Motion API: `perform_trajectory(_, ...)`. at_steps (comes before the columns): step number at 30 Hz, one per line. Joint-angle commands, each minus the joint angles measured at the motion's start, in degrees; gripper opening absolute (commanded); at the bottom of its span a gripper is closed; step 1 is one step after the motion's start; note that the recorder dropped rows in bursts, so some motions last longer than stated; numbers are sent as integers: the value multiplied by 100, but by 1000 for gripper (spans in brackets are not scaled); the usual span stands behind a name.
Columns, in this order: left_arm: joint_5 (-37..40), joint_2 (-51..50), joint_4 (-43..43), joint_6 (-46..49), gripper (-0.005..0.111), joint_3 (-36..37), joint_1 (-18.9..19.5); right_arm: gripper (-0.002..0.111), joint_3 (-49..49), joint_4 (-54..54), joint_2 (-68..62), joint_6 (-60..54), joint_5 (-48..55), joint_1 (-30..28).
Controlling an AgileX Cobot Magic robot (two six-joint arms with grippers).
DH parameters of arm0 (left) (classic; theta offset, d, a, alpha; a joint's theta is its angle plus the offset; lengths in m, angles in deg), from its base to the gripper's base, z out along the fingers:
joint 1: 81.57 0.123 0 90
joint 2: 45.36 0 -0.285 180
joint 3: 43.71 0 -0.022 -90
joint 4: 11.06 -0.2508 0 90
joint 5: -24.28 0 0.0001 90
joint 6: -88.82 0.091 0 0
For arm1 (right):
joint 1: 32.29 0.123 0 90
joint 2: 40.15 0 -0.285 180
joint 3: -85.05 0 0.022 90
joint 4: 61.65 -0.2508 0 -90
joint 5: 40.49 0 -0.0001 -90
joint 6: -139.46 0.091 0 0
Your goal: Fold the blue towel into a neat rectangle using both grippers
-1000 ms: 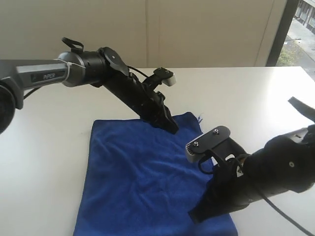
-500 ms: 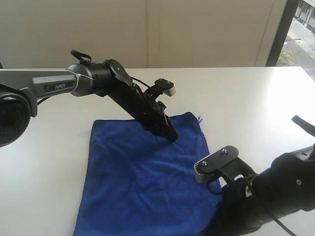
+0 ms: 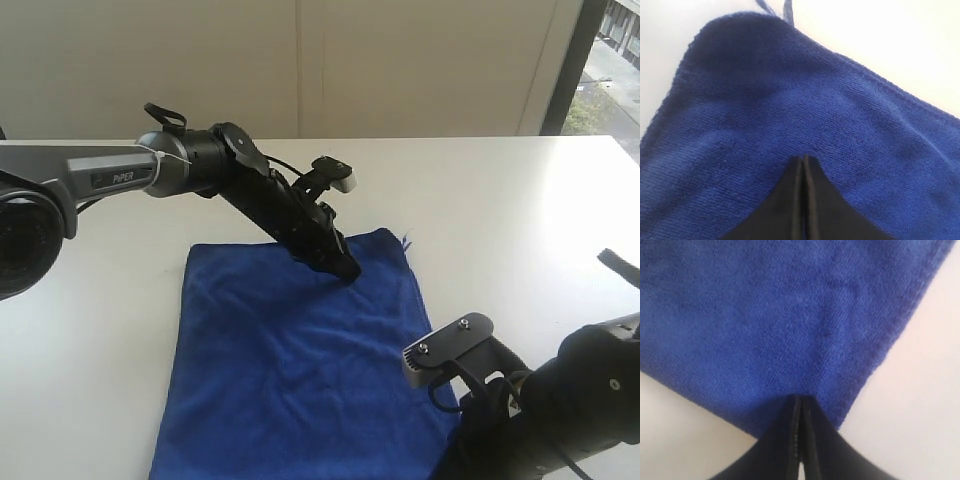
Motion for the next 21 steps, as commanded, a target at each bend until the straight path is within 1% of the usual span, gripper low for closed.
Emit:
perform_trajectory(1, 21, 6, -74, -104, 0, -31, 10, 0, 57, -56, 2, -26, 242, 19)
perform_trajectory(9, -77, -222, -206, -230, 0, -31, 30, 0, 57, -53, 2, -26, 308, 19)
perform_trajectory(14, -421, -220, -357, -391, 0, -31, 30, 0, 57, -64, 2, -26, 318, 19)
perform_trajectory(17, -398, -220, -357, -391, 0, -31, 30, 0, 57, -64, 2, -26, 318, 19)
perform_trajectory(21, -140, -206, -357, -379, 0, -31, 30, 0, 57, -62, 2, -26, 244, 19)
